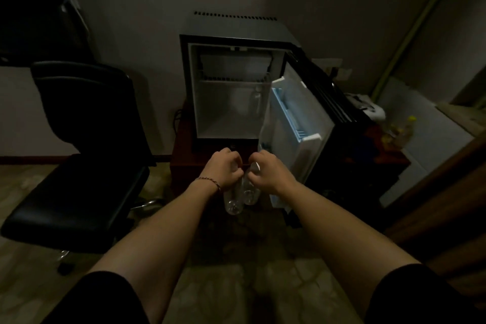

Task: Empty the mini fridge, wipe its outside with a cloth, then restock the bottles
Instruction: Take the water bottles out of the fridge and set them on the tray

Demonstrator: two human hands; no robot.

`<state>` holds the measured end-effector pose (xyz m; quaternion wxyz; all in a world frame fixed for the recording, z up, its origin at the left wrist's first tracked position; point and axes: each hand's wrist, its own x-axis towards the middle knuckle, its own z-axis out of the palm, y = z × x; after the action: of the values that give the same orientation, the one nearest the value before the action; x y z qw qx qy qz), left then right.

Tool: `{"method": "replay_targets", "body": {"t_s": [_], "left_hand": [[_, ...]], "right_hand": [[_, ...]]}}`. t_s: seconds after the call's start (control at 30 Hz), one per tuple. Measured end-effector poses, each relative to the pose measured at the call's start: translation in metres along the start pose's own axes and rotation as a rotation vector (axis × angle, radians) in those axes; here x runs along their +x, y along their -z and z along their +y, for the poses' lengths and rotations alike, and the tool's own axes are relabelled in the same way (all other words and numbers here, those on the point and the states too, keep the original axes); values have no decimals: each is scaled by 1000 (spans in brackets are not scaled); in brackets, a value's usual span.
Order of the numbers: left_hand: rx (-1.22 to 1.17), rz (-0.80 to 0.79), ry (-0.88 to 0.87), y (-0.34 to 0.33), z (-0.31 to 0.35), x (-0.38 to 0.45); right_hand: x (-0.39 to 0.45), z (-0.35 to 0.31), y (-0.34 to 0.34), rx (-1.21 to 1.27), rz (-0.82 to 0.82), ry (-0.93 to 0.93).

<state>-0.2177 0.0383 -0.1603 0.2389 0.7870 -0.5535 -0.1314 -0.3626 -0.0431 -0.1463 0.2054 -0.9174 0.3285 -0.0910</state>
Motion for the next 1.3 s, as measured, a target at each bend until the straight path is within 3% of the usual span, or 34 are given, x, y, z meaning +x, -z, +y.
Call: {"method": "replay_targets", "body": {"t_s": [0.3,0.43,0.8,1.0,1.3], "left_hand": [[-46,-20,-159,-41,74,-29],[-61,-78,-189,-68,104,-33],[44,-215,-116,-168,214,-12],[35,-82,-11,-217,269,18],[82,-2,35,-227,305,104]], "right_hand": [[-80,44,24,-14,76,-152],[-105,80,38,20,7,-198],[-134,224,98,-28,-47,-234],[-136,297,129,-19,-42,-231],[-93,368,158,45,-1,-235]]}}
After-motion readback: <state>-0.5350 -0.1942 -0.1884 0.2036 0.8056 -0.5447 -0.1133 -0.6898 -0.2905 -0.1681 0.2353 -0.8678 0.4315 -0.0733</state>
